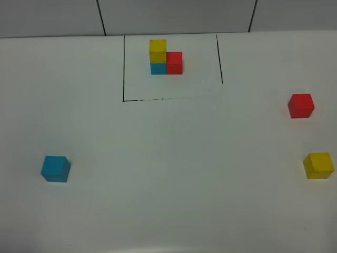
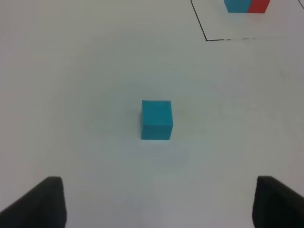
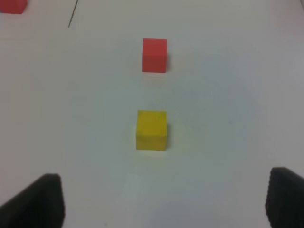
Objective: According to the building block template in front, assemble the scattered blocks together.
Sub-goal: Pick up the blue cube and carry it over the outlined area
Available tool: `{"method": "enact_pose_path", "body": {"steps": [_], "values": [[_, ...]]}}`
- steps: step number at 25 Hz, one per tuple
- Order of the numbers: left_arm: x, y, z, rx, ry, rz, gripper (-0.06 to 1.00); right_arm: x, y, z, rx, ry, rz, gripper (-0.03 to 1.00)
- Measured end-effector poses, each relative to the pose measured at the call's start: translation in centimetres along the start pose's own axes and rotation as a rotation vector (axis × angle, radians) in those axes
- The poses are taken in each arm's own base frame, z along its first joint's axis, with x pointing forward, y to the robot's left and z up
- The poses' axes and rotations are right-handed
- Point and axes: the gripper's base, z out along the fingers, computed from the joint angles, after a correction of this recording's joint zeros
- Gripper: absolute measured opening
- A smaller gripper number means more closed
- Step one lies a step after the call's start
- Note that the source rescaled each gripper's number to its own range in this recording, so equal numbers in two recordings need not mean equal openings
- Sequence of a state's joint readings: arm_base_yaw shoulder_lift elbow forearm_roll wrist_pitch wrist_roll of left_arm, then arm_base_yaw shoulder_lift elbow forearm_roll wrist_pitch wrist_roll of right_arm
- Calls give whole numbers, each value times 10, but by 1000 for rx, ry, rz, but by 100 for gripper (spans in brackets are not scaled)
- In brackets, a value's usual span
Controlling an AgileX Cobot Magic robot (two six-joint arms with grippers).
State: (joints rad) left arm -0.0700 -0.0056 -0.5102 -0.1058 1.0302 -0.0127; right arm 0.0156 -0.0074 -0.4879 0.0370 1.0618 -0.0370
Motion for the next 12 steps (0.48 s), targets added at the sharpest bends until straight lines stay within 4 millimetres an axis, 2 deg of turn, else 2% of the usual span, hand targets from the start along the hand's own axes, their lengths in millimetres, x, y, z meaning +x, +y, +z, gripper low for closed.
{"method": "enact_pose_path", "body": {"steps": [3, 6, 8, 12], "values": [[-12, 1, 1, -9, -68, 46, 76, 0, 0, 0, 0, 0, 0, 73], [-27, 3, 13, -37, -69, 72, 77, 0, 0, 0, 0, 0, 0, 73], [-37, 4, 25, -44, -23, 72, 79, 0, 0, 0, 0, 0, 0, 73], [-54, 8, 66, -55, 143, 13, 83, 0, 0, 0, 0, 0, 0, 73]]}}
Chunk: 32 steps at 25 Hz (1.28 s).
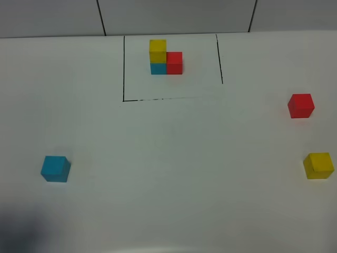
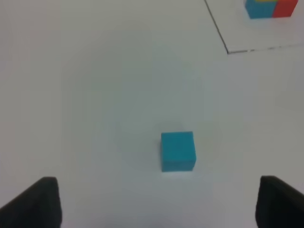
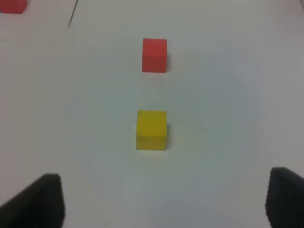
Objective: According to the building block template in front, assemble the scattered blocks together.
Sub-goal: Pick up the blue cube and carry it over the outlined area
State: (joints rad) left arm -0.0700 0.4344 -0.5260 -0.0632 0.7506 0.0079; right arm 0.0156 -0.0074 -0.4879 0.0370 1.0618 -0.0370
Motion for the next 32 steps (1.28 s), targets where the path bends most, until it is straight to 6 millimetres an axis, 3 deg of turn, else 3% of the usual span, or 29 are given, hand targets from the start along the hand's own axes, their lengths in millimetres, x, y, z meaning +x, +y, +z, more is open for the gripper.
{"method": "enact_pose_path", "body": {"steps": [8, 13, 18, 26, 32], "values": [[-17, 3, 95, -14, 435, -81, 83, 0, 0, 0, 0, 0, 0, 73], [-37, 3, 138, -12, 578, -114, 83, 0, 0, 0, 0, 0, 0, 73], [-47, 3, 166, -14, 642, -116, 83, 0, 0, 0, 0, 0, 0, 73], [-33, 0, 203, -36, 704, -94, 83, 0, 0, 0, -1, 0, 1, 73], [-24, -13, 225, -23, 699, -48, 83, 0, 0, 0, -1, 0, 1, 73]]}}
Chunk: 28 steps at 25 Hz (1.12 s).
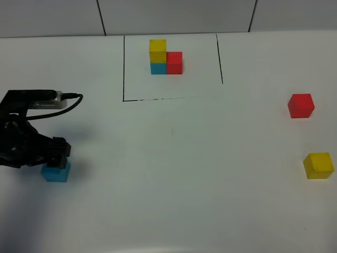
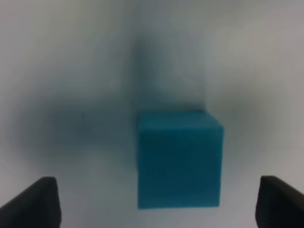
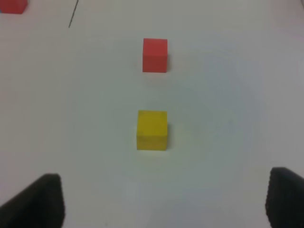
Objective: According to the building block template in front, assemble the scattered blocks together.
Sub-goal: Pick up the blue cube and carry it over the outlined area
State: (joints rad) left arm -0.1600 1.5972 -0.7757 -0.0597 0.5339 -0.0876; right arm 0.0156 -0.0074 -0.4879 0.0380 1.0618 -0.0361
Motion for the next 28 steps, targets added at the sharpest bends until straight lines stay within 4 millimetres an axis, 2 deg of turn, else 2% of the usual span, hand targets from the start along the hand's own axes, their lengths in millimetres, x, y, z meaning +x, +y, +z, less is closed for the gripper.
{"method": "enact_pose_path", "body": {"steps": [11, 15, 18, 20, 23, 24, 28], "values": [[-3, -2, 34, -9, 49, -13, 82, 0, 0, 0, 0, 0, 0, 73], [-3, -1, 45, -14, 75, -17, 75, 0, 0, 0, 0, 0, 0, 73], [-4, -1, 48, -14, 68, -17, 61, 0, 0, 0, 0, 0, 0, 73], [-4, -1, 48, -14, 68, -18, 46, 0, 0, 0, 0, 0, 0, 73], [-4, -1, 48, -13, 67, -20, 6, 0, 0, 0, 0, 0, 0, 73], [-4, -1, 48, -13, 67, -23, 0, 0, 0, 0, 0, 0, 0, 73], [-12, -3, 42, -13, 77, -28, 0, 0, 0, 0, 0, 0, 0, 73]]}}
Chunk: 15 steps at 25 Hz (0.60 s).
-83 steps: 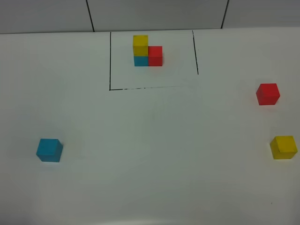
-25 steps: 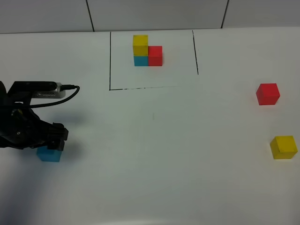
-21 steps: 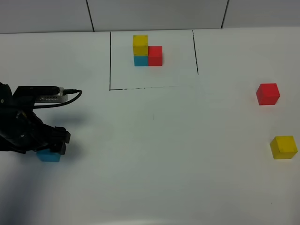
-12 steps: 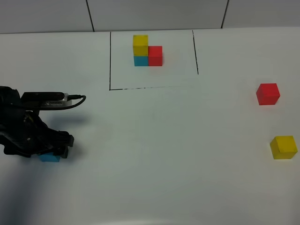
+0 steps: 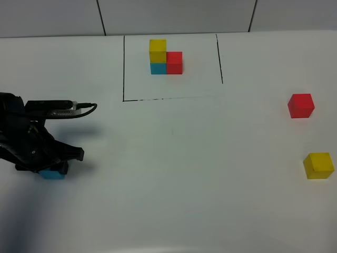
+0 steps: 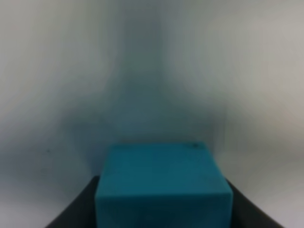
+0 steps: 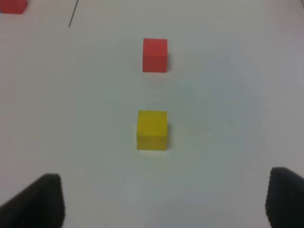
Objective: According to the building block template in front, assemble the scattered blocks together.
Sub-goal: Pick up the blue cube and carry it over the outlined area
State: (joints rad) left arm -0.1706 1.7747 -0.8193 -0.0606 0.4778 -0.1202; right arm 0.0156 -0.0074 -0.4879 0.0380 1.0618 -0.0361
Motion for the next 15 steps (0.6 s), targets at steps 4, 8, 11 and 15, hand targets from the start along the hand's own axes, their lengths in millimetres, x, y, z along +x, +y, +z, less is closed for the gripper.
{"method": "enact_pose_path", "body": {"steps": [4, 8, 11, 15], "values": [[-13, -7, -14, 0, 26, 109, 0, 0, 0, 0, 0, 0, 0, 73], [-31, -31, -36, 13, 10, 347, 0, 0, 0, 0, 0, 0, 0, 73], [-48, -58, -51, 25, 8, 532, 0, 0, 0, 0, 0, 0, 1, 73], [-65, -90, -57, 14, 75, 708, 0, 0, 0, 0, 0, 0, 1, 73]]}}
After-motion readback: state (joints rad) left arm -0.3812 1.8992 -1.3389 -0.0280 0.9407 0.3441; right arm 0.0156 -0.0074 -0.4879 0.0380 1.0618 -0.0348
